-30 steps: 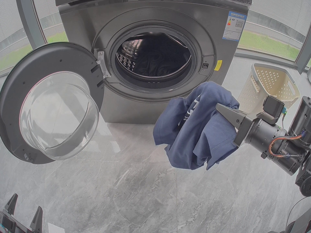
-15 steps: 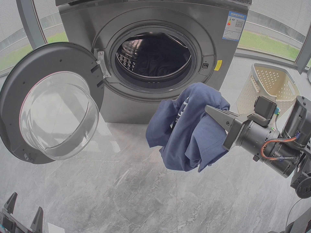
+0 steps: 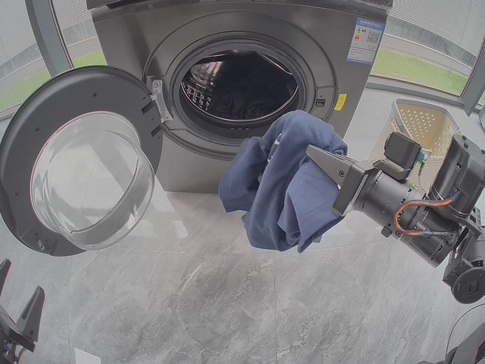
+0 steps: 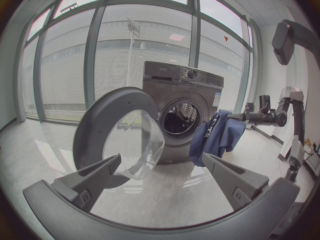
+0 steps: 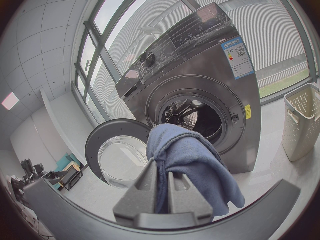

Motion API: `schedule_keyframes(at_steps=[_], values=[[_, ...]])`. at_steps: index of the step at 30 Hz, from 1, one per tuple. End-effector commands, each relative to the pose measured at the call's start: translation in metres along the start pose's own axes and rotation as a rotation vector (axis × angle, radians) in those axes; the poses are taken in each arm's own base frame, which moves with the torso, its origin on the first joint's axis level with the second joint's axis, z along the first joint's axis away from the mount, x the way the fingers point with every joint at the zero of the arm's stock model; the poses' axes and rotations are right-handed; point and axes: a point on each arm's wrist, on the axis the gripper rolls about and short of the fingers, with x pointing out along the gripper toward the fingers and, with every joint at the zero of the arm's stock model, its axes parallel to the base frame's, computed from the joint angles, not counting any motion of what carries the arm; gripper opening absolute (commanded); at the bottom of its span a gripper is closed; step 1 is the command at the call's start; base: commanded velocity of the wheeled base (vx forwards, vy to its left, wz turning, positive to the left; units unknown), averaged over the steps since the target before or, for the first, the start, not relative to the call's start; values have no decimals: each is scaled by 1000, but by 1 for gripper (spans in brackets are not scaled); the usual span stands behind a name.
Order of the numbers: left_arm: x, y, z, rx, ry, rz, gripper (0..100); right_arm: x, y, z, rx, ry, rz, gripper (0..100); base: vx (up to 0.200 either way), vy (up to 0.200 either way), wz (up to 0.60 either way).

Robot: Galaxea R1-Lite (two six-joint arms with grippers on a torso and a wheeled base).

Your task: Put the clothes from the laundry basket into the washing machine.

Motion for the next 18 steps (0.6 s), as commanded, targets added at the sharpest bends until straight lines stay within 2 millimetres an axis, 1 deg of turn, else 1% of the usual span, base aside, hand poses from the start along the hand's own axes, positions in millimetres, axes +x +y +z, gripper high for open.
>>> schedule_keyframes(at_steps=[1,4,5,7,9,10,11,15,18], values=[[52,0,25,-41,90,-132,100,21,2,-17,5,10,7,0,0,0,0],[69,-4,28,-49,114,-205,100,25,2,-20,5,-1,10,0,0,0,0],[70,-4,28,-49,114,-211,100,25,2,-20,5,-3,11,0,0,0,0],[81,-8,33,-55,119,-286,100,25,2,-19,7,-15,14,0,0,0,0],[84,-10,34,-60,126,-330,100,25,3,-17,7,-20,17,0,0,0,0],[90,-14,36,-71,141,-398,100,27,3,-13,9,-38,16,0,0,0,0],[93,-16,37,-76,149,-423,100,29,4,-10,10,-48,19,0,0,0,0],[116,-26,45,-117,196,-519,100,39,9,7,19,-110,35,0,0,0,0],[132,-36,46,-141,236,-579,100,50,11,7,20,-124,37,0,0,0,0]])
